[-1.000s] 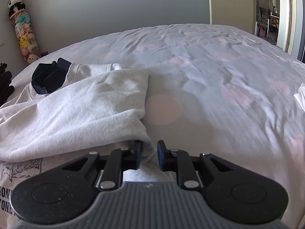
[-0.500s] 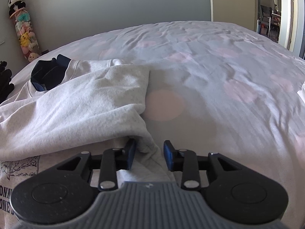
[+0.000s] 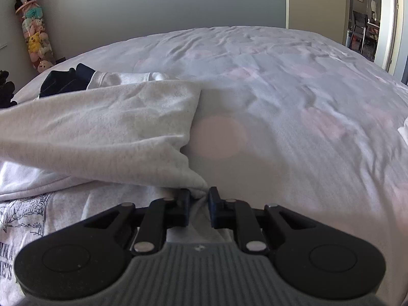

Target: Fold clothes

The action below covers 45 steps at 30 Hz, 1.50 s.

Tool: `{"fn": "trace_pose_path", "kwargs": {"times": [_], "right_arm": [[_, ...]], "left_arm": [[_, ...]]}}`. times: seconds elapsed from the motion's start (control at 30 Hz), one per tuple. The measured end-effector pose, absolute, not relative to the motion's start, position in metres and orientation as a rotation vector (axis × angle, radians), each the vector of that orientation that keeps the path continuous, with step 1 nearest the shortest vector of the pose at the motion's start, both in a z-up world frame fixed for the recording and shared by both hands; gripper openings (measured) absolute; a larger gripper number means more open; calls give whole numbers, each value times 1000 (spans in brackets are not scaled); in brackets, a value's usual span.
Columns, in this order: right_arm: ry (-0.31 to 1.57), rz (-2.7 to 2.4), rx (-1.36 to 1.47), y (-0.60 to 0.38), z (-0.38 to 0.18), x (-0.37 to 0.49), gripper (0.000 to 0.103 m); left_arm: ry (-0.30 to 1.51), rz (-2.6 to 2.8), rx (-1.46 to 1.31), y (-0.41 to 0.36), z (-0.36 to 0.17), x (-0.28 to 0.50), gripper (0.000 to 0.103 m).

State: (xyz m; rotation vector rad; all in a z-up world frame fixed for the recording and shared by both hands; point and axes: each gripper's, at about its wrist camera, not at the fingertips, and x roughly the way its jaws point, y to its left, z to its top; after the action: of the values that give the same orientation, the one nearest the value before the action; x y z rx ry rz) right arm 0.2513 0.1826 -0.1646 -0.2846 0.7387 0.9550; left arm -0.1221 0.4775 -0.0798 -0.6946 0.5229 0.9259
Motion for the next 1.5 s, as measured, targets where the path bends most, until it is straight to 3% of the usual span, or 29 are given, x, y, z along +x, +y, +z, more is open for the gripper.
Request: {"fn": "trace_pose_path", "kwargs": {"times": [0.2, 0.33, 0.37, 0.6, 0.7, 0.77, 0.9, 0.97, 1.07, 1.13, 1.3, 1.37, 1.5], "right_arm": [[746, 960, -290, 182, -167, 252, 17], [743, 959, -284, 181, -168, 251, 18], [744, 957, -279, 181, -168, 251, 19], [737, 952, -266, 179, -167, 247, 27], [731, 938, -266, 177, -166, 243, 36], [728, 922, -266, 172, -164, 239, 40], [747, 888, -243, 155, -155, 228, 46], [767, 872, -223, 145, -148, 224, 47], [801, 862, -196, 130, -136, 219, 52], [817, 865, -198, 120, -129, 213, 61], [858, 834, -163, 90, -114, 203, 69], [886, 805, -137, 77, -113, 202, 77], [987, 759, -91, 59, -116, 204, 79]], "left_arm": [[524, 955, -795, 485, -126, -134, 4], [500, 953, -810, 478, -121, -138, 11], [495, 952, -810, 474, -118, -139, 17], [504, 977, -685, 398, -92, -151, 31], [542, 980, -660, 369, -87, -161, 34], [572, 984, -645, 352, -84, -169, 43], [630, 1011, -624, 329, -88, -192, 50], [653, 1046, -631, 322, -89, -203, 68], [681, 1067, -633, 315, -86, -211, 76], [679, 1059, -629, 309, -82, -215, 78], [636, 1001, -681, 295, -79, -225, 78], [643, 1004, -690, 293, -82, -227, 78], [639, 1030, -728, 289, -86, -236, 78]]}}
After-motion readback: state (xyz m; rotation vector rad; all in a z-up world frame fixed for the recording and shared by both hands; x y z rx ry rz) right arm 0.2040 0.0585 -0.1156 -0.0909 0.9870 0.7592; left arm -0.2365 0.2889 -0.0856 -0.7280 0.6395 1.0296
